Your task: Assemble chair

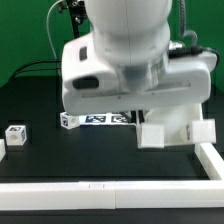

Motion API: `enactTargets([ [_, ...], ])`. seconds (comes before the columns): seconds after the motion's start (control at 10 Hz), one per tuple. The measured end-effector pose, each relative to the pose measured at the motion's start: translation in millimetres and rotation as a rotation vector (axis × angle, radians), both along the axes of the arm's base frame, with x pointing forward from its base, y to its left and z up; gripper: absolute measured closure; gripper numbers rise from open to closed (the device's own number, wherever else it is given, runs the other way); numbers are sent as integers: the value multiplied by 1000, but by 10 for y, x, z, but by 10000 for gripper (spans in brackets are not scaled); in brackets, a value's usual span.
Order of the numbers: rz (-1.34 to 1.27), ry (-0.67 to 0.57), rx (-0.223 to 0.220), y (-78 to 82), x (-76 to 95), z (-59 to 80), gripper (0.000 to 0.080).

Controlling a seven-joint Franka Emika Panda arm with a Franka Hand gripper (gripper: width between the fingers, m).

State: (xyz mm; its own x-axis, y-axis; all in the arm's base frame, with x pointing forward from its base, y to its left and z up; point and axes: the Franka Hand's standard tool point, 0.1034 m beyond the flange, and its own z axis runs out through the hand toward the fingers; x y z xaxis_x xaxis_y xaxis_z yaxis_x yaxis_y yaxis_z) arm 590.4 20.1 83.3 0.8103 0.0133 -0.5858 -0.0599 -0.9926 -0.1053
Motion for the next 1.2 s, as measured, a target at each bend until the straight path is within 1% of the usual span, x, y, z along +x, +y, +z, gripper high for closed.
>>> enactTargets([
  [0.1, 14, 75, -13, 30, 45, -55, 769],
  [0.2, 26, 106, -28, 61, 109, -137, 769],
  [0.3, 36, 109, -34, 96, 102, -207, 769],
  [0.5, 28, 92, -34, 73, 101, -167, 769],
  [0.7, 21, 150, -31, 18, 5, -209, 769],
  [0.8, 14, 152, -30, -17, -11, -185, 769],
  [0.9, -13, 190, -38, -75, -82, -151, 769],
  [1.0, -29, 209, -47, -115, -107, -183, 769],
  [1.1, -24, 199, -46, -74, -104, -176, 769],
  [1.2, -28, 205, -50, -43, -117, -207, 769],
])
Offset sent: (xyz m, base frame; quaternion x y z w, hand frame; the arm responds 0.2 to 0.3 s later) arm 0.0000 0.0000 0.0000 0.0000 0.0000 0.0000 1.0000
